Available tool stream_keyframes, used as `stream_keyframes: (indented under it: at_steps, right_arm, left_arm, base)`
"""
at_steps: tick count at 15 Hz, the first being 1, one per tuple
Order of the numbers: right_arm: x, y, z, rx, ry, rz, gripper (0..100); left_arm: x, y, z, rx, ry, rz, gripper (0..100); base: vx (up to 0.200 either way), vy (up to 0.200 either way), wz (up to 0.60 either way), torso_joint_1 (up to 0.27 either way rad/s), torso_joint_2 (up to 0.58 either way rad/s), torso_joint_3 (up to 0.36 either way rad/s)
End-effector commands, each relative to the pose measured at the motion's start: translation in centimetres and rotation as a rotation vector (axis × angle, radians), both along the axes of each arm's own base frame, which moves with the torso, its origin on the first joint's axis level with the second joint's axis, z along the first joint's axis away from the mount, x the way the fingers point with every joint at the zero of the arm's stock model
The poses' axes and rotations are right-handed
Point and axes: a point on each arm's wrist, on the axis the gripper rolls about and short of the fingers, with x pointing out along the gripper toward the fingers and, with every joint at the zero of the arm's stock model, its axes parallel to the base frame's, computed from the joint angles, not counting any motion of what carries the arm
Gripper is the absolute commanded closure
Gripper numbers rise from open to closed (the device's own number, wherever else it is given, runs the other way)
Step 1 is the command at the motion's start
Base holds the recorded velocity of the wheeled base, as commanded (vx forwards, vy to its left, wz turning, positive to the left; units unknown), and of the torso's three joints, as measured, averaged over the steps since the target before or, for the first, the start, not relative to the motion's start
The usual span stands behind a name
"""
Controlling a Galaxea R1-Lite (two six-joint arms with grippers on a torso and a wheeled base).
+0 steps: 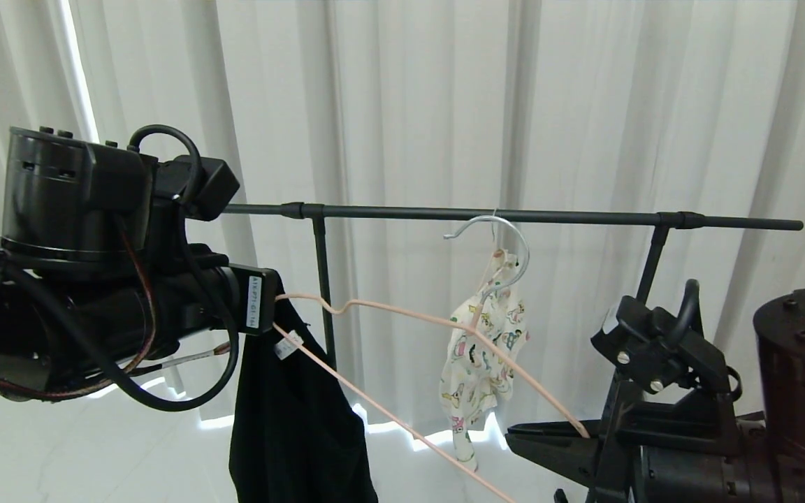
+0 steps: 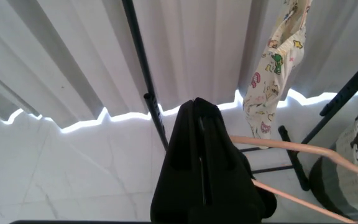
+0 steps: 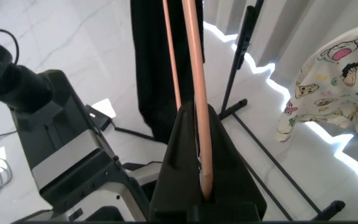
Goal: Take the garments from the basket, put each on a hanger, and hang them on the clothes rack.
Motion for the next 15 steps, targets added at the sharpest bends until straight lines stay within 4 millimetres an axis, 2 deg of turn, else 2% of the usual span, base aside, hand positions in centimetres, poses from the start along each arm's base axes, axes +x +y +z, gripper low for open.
stream_keyframes:
  at_steps: [1,9,15]
  right_arm:
    - [0.6,0.9,-0.9,-0.021,0.013,-0.001,100]
    - [1.9,3.4,-2.7,-0.016,0.058,-0.019,100]
    - [2.2,4.2,-3.2,-0.001,0.068,-0.019,100]
  left_arm:
    - [-0.1,0.0,0.1,-0.009,-0.002,0.002,100]
    - [-0.9,-0.3,0.6,-0.041,-0.015,-0.014,100]
    - [-2.8,-2.9,1.4,-0.100,-0.026,-0.135,100]
  base:
    - [0.000,0.000,0.00,0.000,0.00,0.000]
    - [0.000,0.000,0.00,0.000,0.00,0.000]
    - [0.000,0.000,0.00,0.000,0.00,0.000]
